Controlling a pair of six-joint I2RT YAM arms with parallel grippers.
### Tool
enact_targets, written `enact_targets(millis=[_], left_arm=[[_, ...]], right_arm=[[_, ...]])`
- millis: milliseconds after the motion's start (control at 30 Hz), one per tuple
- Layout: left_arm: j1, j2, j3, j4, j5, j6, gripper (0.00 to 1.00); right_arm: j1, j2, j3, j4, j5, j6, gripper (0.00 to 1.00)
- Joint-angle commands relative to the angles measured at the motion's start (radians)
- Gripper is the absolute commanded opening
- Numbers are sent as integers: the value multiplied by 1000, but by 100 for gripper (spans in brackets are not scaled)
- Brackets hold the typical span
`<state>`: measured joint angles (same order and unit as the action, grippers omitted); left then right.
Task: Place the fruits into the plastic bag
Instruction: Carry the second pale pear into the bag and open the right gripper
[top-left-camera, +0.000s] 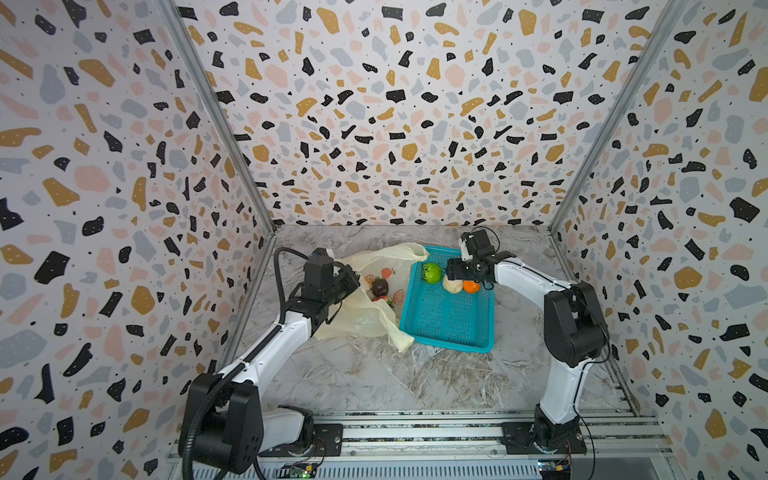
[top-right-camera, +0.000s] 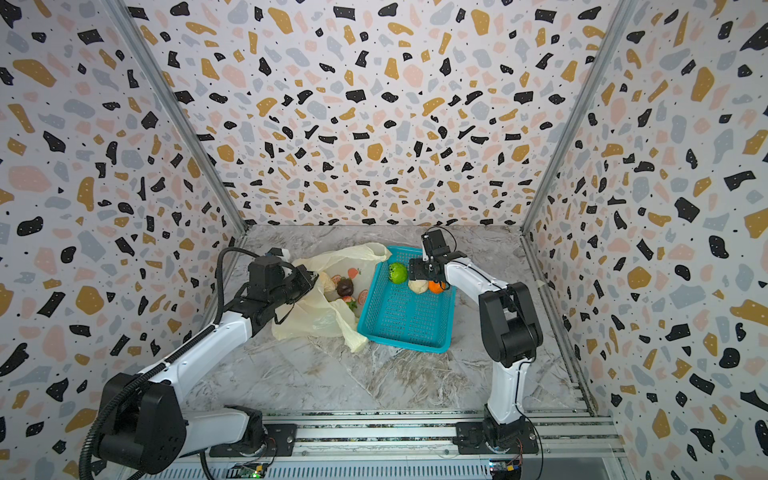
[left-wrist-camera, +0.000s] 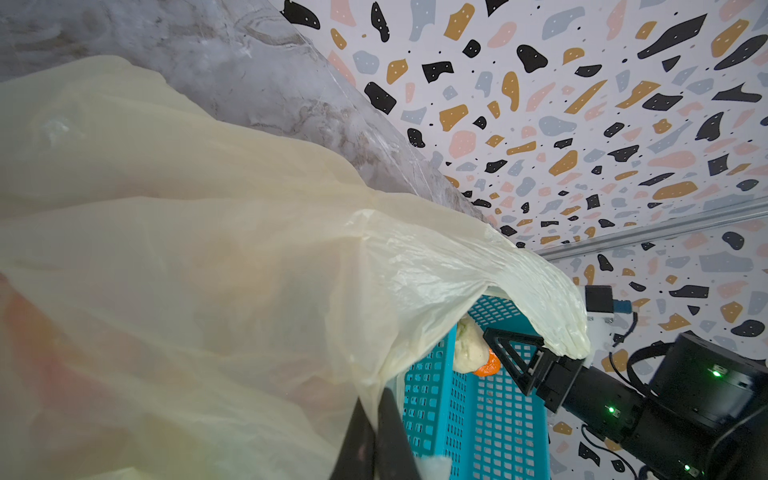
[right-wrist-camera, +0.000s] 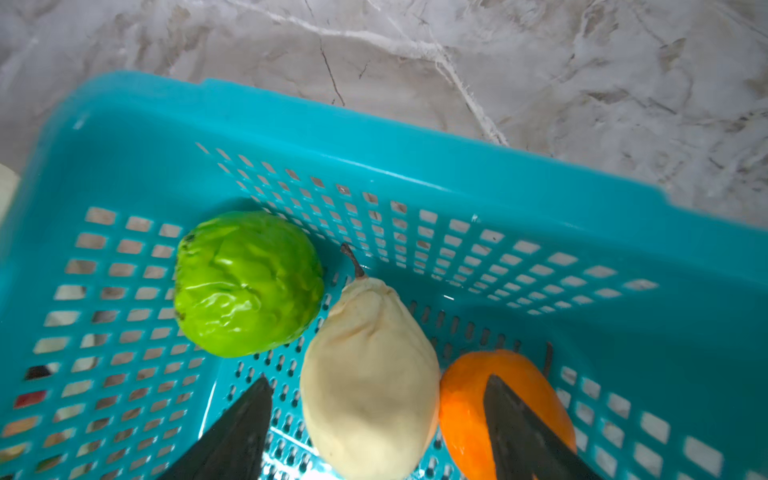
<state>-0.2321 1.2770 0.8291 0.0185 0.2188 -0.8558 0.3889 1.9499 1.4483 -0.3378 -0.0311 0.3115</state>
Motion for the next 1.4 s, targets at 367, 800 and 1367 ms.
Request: enact_targets(millis=[367, 800, 1367], left_arm=[[-5, 13, 12, 8, 5, 11, 0], [-6, 18, 19, 5, 5, 20, 0], [-6, 12, 30, 24, 32, 23, 0]], right_arm=[[63, 60, 11, -80, 123, -64, 75], [97, -197, -140, -27, 3, -23, 56], [396, -110, 144, -42, -157, -91, 57]])
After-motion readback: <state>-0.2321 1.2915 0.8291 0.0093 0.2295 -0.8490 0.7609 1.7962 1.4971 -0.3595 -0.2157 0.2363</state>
